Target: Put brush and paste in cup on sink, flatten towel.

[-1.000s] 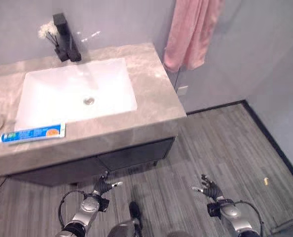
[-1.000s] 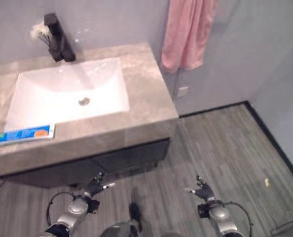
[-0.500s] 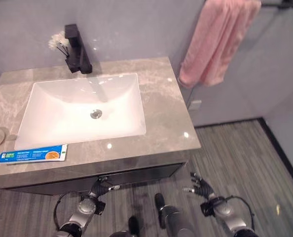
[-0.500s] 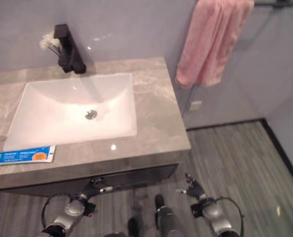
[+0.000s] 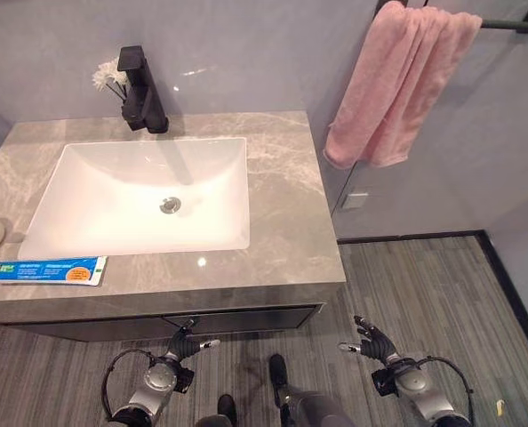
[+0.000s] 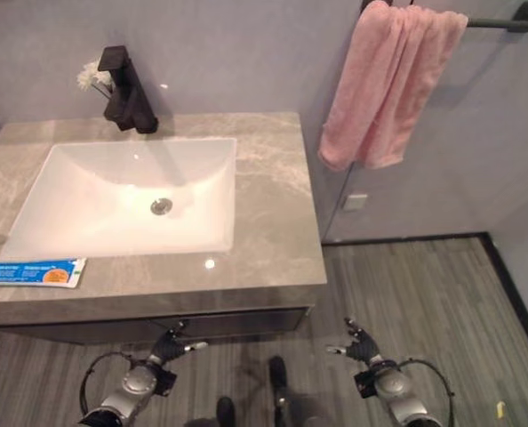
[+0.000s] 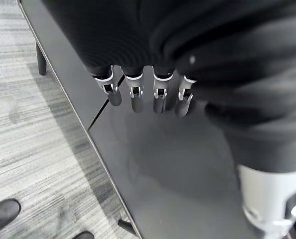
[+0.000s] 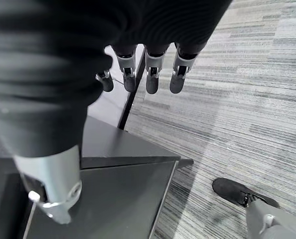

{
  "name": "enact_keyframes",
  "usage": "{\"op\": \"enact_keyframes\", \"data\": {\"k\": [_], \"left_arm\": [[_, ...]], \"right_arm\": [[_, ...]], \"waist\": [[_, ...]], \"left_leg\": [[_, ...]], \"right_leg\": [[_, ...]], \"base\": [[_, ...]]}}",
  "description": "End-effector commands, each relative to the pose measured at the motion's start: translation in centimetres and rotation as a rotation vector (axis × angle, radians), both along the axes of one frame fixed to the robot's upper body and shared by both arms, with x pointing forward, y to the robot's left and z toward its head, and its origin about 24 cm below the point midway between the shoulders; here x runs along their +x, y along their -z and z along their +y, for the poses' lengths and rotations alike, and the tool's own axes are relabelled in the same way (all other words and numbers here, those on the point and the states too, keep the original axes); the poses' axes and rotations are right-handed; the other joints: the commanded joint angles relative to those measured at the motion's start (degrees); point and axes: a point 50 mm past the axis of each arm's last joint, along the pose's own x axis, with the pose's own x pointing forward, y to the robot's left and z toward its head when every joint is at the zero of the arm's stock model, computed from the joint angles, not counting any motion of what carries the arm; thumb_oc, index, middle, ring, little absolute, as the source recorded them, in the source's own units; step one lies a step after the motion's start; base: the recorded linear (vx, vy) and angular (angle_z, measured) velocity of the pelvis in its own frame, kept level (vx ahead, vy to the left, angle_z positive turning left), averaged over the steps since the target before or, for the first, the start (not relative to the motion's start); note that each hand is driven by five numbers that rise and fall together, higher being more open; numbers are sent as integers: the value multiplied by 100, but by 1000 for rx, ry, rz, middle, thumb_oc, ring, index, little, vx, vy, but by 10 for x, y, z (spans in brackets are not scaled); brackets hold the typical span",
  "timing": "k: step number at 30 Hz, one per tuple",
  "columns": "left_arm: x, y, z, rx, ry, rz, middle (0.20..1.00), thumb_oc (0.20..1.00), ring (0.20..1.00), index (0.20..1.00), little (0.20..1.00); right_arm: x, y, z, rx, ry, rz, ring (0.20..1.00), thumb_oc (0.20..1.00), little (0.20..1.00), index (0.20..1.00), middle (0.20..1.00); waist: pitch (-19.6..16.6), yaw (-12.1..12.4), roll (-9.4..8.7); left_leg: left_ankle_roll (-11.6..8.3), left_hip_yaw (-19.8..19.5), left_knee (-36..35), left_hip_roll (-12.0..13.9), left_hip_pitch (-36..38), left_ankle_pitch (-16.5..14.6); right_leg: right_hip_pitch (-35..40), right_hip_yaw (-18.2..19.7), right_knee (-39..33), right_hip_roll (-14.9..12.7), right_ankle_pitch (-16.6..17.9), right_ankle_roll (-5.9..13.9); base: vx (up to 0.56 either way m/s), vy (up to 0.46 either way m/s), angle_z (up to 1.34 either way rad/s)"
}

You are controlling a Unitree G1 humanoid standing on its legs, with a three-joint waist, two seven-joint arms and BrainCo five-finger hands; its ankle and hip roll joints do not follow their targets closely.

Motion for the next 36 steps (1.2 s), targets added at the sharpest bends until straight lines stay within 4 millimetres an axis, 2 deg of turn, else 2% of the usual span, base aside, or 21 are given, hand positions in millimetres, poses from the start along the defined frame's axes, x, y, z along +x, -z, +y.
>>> {"op": "enact_keyframes", "data": {"k": [1, 2, 4, 7, 8, 11, 13, 17, 18, 19, 20, 23, 25, 26, 28, 29, 33, 35, 36], "left_arm": [[23, -17, -4, -5, 4, -118, 1000, 1000, 1000, 1000, 1000], [23, -16, -2, 1, -3, -115, 1000, 1000, 1000, 1000, 1000], [24, -17, 0, 7, -8, -118, 1000, 1000, 1000, 1000, 1000], [22, -17, 0, 23, 3, -116, 1000, 1000, 1000, 1000, 1000], [21, -17, 2, 36, 17, -118, 1000, 1000, 1000, 1000, 1000], [20, -19, 6, 44, 28, -123, 1000, 1000, 1000, 1000, 1000], [21, -21, 9, 66, 40, -133, 1000, 1000, 1000, 1000, 1000], [18, -20, 14, 81, 37, -130, 1000, 1000, 1000, 1000, 1000], [17, -21, 16, 83, 31, -134, 1000, 1000, 1000, 1000, 1000], [15, -21, 20, 89, 18, -131, 1000, 1000, 1000, 1000, 1000], [14, -21, 21, 92, 15, -129, 1000, 1000, 1000, 1000, 1000], [12, -19, 22, 93, 23, -117, 1000, 1000, 1000, 1000, 1000], [11, -18, 22, 94, 30, -107, 1000, 1000, 1000, 1000, 1000], [11, -18, 22, 94, 31, -102, 1000, 1000, 1000, 1000, 1000], [9, -17, 24, 102, 33, -92, 1000, 1000, 1000, 1000, 1000], [9, -15, 22, 104, 40, -86, 1000, 1000, 1000, 1000, 1000], [10, -16, 21, 100, 35, -89, 1000, 1000, 1000, 1000, 1000], [10, -15, 19, 87, 35, -86, 1000, 1000, 1000, 1000, 1000], [12, -16, 16, 90, 49, -89, 1000, 1000, 1000, 1000, 1000]], "right_arm": [[13, -17, -12, -41, 31, -104, 1000, 1000, 1000, 1000, 1000], [14, -18, -13, -38, 41, -110, 1000, 1000, 1000, 1000, 1000], [17, -20, -14, -34, 44, -120, 1000, 1000, 1000, 1000, 1000], [16, -18, -14, -35, 54, -109, 1000, 1000, 1000, 1000, 1000], [19, -18, -12, -30, 54, -109, 1000, 1000, 1000, 1000, 1000], [21, -20, -8, -10, 59, -124, 1000, 1000, 1000, 1000, 1000], [26, -20, -1, -8, 27, -129, 1000, 1000, 1000, 1000, 1000], [32, -22, 9, -24, -22, -144, 1000, 1000, 1000, 1000, 1000], [35, -25, 14, -19, -37, -157, 1000, 1000, 1000, 1000, 1000], [39, -27, 18, -16, -52, -169, 1000, 1000, 1000, 1000, 1000], [43, -29, 22, -16, -70, -176, 1000, 1000, 1000, 1000, 1000], [44, -29, 27, -16, -102, -176, 1000, 1000, 1000, 1000, 1000], [45, -31, 28, -18, -126, -186, 1000, 1000, 1000, 1000, 1000], [44, -30, 29, -16, -132, -182, 1000, 1000, 1000, 1000, 1000], [42, -29, 29, -18, -141, -175, 1000, 1000, 1000, 1000, 1000], [42, -30, 30, -24, -156, -176, 1000, 1000, 1000, 1000, 1000], [42, -31, 27, -33, -159, -177, 1000, 1000, 1000, 1000, 1000], [39, -31, 20, -53, -149, -168, 1000, 1000, 1000, 1000, 1000], [34, -30, 9, -66, -114, -161, 1000, 1000, 1000, 1000, 1000]], "waist": [[-128, -108, -236], [-141, -94, -222], [-158, -103, -134], [-206, -150, -34], [-203, -131, -25], [-188, -101, -27], [-149, -67, -26], [-141, -23, -45], [-122, 18, -58], [-92, 117, -64], [-49, 177, -35], [-44, 129, 10], [-75, 158, 36], [-95, 187, 24], [-113, 241, -19], [-126, 281, -100], [-122, 302, -97], [-129, 264, -78], [-84, 220, -66]], "left_leg": [[-329, 0, 257, 501, -642, 707], [-378, -111, 174, 643, -658, 810], [-427, -508, 79, 576, -538, 751], [-418, -407, -68, 503, -414, 661], [-361, -395, 40, 327, -426, 537], [-266, -254, 147, 140, -469, 393], [-135, -157, 258, -83, -554, 250], [18, -58, 138, -311, -600, 223], [42, 8, 76, -304, -595, 242], [45, 119, 18, -255, -604, 267], [57, 189, -46, -228, -622, 312], [118, 161, -131, -299, -603, 414], [151, 98, -181, -309, -651, 550], [152, 69, -202, -319, -649, 564], [146, 62, -200, -333, -654, 571], [112, 7, -238, -371, -633, 658], [48, -81, -295, -351, -628, 756], [7, -147, -369, -362, -676, 869], [-70, -172, -271, -372, -833, 920]], "right_leg": [[473, 277, 692, -434, -1008, 513], [427, 274, 716, -512, -1021, 553], [355, 406, 794, -587, -1058, 617], [395, 460, 768, -746, -1000, 727], [382, 591, 728, -882, -897, 785], [349, 670, 670, -1068, -797, 883], [226, 757, 626, -1266, -623, 982], [41, 880, 461, -1511, -126, 1106], [-51, 793, 451, -1518, -19, 1101], [-137, 452, 452, -1523, -40, 1086], [-187, 86, 566, -1470, -145, 1041], [-45, 308, 1027, -885, -667, 933], [35, 559, 1566, -312, -1133, 725], [123, 634, 1670, -150, -1298, 643], [248, 559, 1615, -128, -1371, 567], [356, 529, 1310, -124, -1282, 511], [399, 513, 1029, -38, -1179, 457], [426, 443, 760, -41, -1092, 426], [432, 329, 616, -86, -1044, 411]], "base": [[31, 238, 30], [44, 219, 31], [71, 271, 10], [76, 282, -31], [39, 299, -15], [8, 270, -33], [-31, 355, -17], [-18, 230, -6], [-56, 153, -17], [-101, 131, -33], [-105, 146, -63], [-45, 151, -46], [-29, 83, 4], [-33, 9, 4], [-17, -41, 9], [-12, -92, 8], [-44, -103, 13], [-79, -92, 41], [-105, -53, 40]]}}
